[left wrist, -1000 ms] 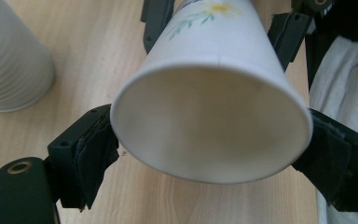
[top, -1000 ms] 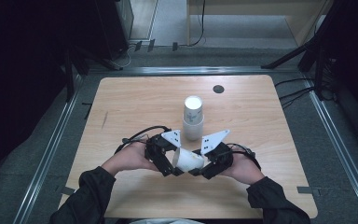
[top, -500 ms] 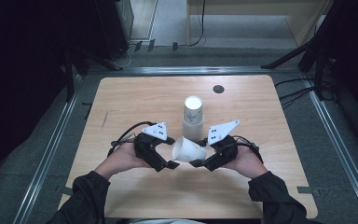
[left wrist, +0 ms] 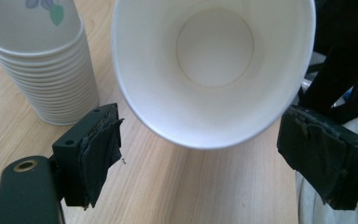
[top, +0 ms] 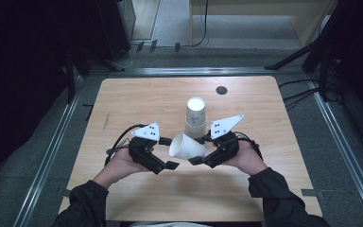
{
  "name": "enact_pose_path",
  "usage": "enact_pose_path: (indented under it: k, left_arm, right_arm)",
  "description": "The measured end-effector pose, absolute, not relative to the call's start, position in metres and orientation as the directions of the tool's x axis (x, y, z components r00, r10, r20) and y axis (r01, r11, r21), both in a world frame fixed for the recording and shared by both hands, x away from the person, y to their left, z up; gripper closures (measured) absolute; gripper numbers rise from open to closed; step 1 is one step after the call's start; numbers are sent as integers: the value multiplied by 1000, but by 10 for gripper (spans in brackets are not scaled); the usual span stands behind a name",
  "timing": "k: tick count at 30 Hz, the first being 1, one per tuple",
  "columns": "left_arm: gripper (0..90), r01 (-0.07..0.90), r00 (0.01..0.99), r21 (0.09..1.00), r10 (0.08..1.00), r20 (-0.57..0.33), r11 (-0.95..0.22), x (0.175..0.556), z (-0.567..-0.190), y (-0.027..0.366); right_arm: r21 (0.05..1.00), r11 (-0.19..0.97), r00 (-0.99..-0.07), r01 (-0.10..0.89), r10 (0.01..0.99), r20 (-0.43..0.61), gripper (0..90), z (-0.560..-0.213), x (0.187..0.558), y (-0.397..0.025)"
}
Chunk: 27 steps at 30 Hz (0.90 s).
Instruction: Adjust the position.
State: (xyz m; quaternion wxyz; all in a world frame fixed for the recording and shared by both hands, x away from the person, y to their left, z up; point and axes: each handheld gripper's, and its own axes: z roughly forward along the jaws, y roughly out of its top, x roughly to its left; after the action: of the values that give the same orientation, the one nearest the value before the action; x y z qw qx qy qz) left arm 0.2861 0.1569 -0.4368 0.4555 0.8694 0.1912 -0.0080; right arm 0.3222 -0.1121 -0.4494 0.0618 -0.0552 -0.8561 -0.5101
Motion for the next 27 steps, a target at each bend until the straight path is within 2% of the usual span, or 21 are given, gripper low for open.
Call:
enact_pose_path:
  k: [8,11,13,22,24,27]
  left_arm:
    - [158,376,913,816,325,-245,-440,285,-435,160]
    - [171,375,912,814,331,-240,-443,284,-436,159]
    - [216,371,913,820,334,-235,-436,283,-436,159]
    - [251,369,913,822,332,-235,-433,284,-434,159]
    - [251,378,911,817,332,-245,-435,284,-435,160]
    - [251,372,914,811,332,-234,-451,285,-433,162]
  right_arm:
    - [858,490,-983,153,-18,185,343,-454,322,-98]
    - [856,494,-982,150,-28,188,343,-455,321,-94]
    - [853,498,-980,154,-31,195,343,-456,320,-93]
    - [853,499,-981,154,-25,191,345,-455,320,-94]
    - [853,500,-981,153,-26,191,334,-455,320,-93]
    - [853,496,-981,162,-13,193,235,-456,320,-92]
